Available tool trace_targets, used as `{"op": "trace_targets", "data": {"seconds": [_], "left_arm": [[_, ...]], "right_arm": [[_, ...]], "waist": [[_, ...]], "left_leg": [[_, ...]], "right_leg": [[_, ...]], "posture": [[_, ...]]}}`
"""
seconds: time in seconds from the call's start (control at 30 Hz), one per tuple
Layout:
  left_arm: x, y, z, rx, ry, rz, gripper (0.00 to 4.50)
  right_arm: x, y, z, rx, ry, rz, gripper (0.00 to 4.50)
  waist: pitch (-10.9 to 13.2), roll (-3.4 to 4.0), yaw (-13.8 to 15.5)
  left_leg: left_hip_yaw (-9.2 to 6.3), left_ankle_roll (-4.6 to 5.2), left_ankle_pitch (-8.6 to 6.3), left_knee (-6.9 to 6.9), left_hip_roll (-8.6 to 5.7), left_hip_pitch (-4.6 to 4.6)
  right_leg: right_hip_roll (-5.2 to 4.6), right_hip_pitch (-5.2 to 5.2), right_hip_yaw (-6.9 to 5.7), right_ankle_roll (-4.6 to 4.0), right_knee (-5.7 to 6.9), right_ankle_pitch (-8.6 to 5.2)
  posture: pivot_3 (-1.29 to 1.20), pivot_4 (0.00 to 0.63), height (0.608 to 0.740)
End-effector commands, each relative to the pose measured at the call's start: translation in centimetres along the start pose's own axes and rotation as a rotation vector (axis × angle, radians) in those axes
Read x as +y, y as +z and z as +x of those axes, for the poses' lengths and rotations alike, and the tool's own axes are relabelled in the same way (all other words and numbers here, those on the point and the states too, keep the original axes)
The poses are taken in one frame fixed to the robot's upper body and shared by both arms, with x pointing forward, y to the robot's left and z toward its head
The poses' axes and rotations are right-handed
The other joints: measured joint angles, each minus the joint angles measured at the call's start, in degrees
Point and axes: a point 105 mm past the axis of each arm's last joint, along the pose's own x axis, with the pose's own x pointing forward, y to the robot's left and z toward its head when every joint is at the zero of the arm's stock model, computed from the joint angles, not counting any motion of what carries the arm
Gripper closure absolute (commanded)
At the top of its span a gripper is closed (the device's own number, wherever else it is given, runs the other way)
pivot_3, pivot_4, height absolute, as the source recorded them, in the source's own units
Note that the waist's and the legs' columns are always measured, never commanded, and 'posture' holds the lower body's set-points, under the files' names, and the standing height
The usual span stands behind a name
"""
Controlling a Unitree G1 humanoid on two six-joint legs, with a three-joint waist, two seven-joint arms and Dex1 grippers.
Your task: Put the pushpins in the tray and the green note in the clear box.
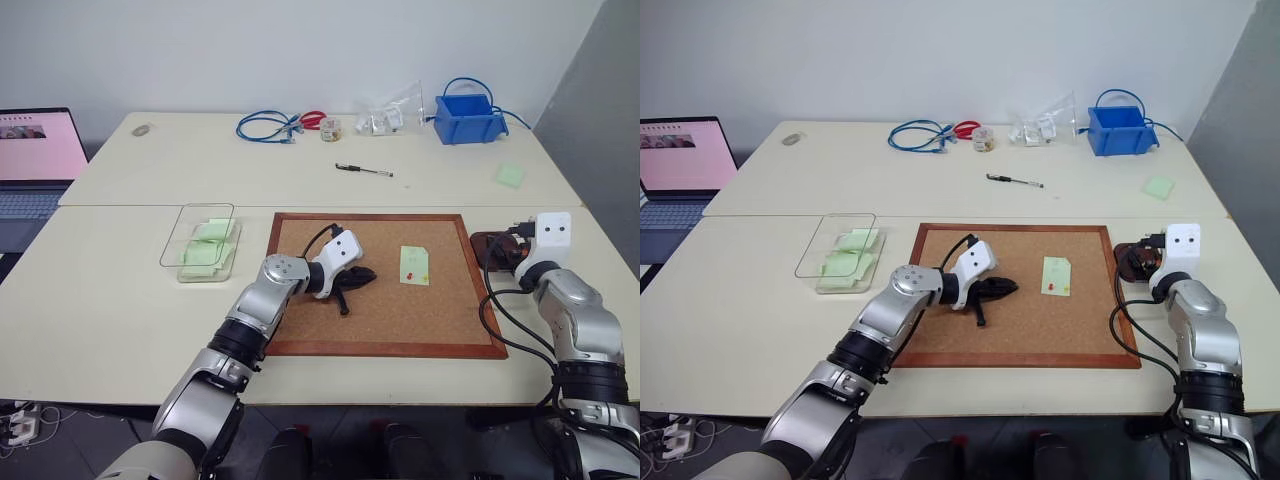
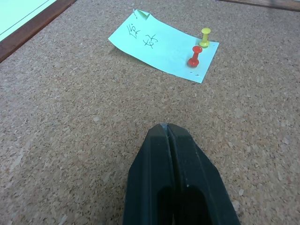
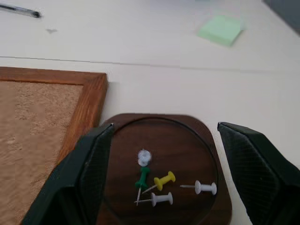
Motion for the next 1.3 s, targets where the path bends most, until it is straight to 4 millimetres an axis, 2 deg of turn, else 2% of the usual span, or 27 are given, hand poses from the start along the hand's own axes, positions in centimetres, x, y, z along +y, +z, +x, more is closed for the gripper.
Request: {"op": "trace_targets", "data": {"seconds": [0.03,0.13,0.2,0.43,0.53,0.8,0.87,0.9,1.07,1.3], "left_arm": [[-1.5,-3.6,0.2,0.132,-0.056,-0.059,4.50],[-1.6,-3.6,0.2,0.133,-0.062,-0.058,4.50],[-1.6,-3.6,0.2,0.134,-0.064,-0.057,4.50],[-1.8,-3.7,0.3,0.140,-0.079,-0.064,4.50],[-1.9,-3.8,0.3,0.143,-0.082,-0.065,4.50],[-1.9,-3.7,0.2,0.145,-0.084,-0.064,4.50],[-1.9,-3.8,0.2,0.146,-0.083,-0.064,4.50],[-1.9,-3.8,0.2,0.146,-0.082,-0.064,4.50],[-1.9,-3.7,0.2,0.144,-0.079,-0.065,4.50],[-1.9,-3.7,0.2,0.144,-0.078,-0.064,4.50]], "right_arm": [[3.1,2.6,-2.3,-0.116,0.219,-0.067,0.87],[6.3,2.8,-4.9,-0.133,0.434,-0.103,0.87],[7.8,2.3,-6.0,-0.120,0.522,-0.137,0.87],[11.5,0.5,-5.9,-0.088,0.624,-0.095,0.87],[12.1,-0.3,-5.5,-0.067,0.630,-0.071,0.87],[11.7,-1.1,-4.0,-0.045,0.594,-0.034,0.87],[11.5,-1.3,-3.9,-0.039,0.586,-0.033,1.24],[11.5,-1.4,-3.8,-0.036,0.583,-0.032,1.25],[11.1,-2.0,-3.4,-0.020,0.563,-0.020,2.35],[10.9,-1.6,-3.0,-0.040,0.550,-0.007,3.74]], "waist": [[0.00,0.00,-0.02],[-0.03,0.05,-0.07],[-0.04,0.06,-0.07],[-0.08,-0.01,-0.11],[-0.08,-0.01,0.08],[-0.10,-0.02,0.12],[-0.10,-0.02,0.15],[-0.10,-0.02,0.16],[-0.10,-0.02,0.16],[-0.10,-0.02,0.17]], "left_leg": [[-0.01,0.00,0.00,-0.01,0.00,0.00],[-0.04,0.00,0.00,-0.01,0.02,-0.01],[-0.06,0.00,0.00,-0.01,0.05,0.01],[-0.08,0.00,0.00,0.01,0.09,0.05],[-0.11,0.00,0.00,0.01,0.09,0.02],[-0.11,0.00,0.00,0.00,0.09,0.04],[-0.11,0.00,0.00,0.01,0.09,0.03],[-0.11,0.00,0.00,0.01,0.08,0.02],[-0.10,0.00,0.00,0.00,0.09,0.03],[-0.11,0.00,0.00,0.01,0.09,0.02]], "right_leg": [[0.00,0.00,0.00,0.00,-0.03,0.00],[0.02,0.07,-0.03,0.00,-0.17,0.00],[0.04,0.15,-0.07,0.01,-0.26,0.00],[0.09,0.20,-0.10,0.02,-0.28,0.00],[0.10,0.19,-0.12,0.02,-0.28,0.00],[0.09,0.19,-0.14,0.02,-0.29,0.00],[0.08,0.19,-0.13,0.02,-0.29,0.00],[0.08,0.19,-0.13,0.02,-0.29,0.00],[0.08,0.18,-0.13,0.02,-0.29,0.00],[0.08,0.18,-0.13,0.01,-0.29,0.00]], "posture": [[0.00,0.150,0.740],[0.00,0.150,0.740],[0.00,0.150,0.740],[0.00,0.150,0.740],[0.00,0.150,0.740],[0.00,0.150,0.740],[0.00,0.150,0.740],[0.00,0.150,0.740],[0.00,0.150,0.740],[0.00,0.150,0.740]]}}
